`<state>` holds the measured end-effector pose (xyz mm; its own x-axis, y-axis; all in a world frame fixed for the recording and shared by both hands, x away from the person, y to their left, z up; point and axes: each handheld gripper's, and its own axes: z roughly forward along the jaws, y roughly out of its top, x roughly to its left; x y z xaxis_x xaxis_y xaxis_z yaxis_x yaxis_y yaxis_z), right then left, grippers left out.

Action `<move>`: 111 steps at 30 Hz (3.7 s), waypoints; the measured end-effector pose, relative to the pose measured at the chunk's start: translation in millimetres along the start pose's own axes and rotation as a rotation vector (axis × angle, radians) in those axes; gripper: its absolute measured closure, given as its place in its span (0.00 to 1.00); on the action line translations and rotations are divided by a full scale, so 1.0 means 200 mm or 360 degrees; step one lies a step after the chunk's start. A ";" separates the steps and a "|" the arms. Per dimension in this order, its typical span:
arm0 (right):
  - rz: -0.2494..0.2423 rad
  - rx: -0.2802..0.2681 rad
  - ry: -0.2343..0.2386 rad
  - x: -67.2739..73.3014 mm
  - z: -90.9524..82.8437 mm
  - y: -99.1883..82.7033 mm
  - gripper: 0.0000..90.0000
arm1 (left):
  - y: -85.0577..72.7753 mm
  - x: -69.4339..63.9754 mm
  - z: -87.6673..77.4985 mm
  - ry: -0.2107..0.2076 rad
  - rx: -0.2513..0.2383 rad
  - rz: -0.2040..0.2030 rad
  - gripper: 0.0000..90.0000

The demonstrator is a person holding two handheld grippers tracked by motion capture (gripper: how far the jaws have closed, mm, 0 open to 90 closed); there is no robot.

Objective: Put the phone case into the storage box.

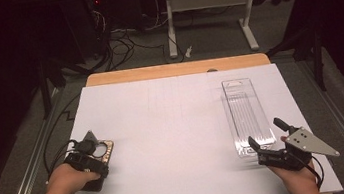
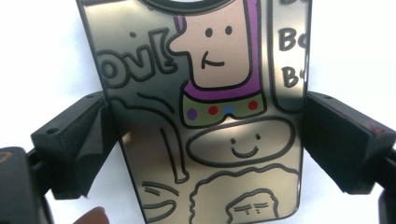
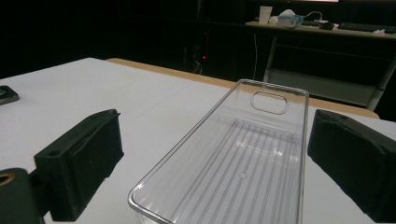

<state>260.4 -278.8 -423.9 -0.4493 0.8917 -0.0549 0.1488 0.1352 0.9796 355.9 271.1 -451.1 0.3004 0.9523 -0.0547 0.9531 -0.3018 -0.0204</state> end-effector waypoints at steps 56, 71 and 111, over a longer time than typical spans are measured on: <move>0.0022 -0.0018 -0.0018 -0.02 -0.01 0.00 0.04 | 0.01 -0.26 -0.09 -0.0212 -0.0495 0.0259 0.14; 0.0016 -0.0021 -0.0015 -0.02 -0.01 0.00 0.04 | 0.08 -0.44 -0.12 -0.0302 -0.0815 0.0402 0.14; 0.0009 0.0004 -0.0023 -0.02 -0.01 -0.01 0.04 | 0.03 -0.45 0.01 -0.0555 -0.1387 0.0525 0.14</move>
<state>260.5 -282.3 -425.5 -0.4357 0.8986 -0.0524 0.1536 0.1316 0.9793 334.8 183.3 -448.4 0.6608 0.7180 -0.2188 0.5593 -0.2767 0.7815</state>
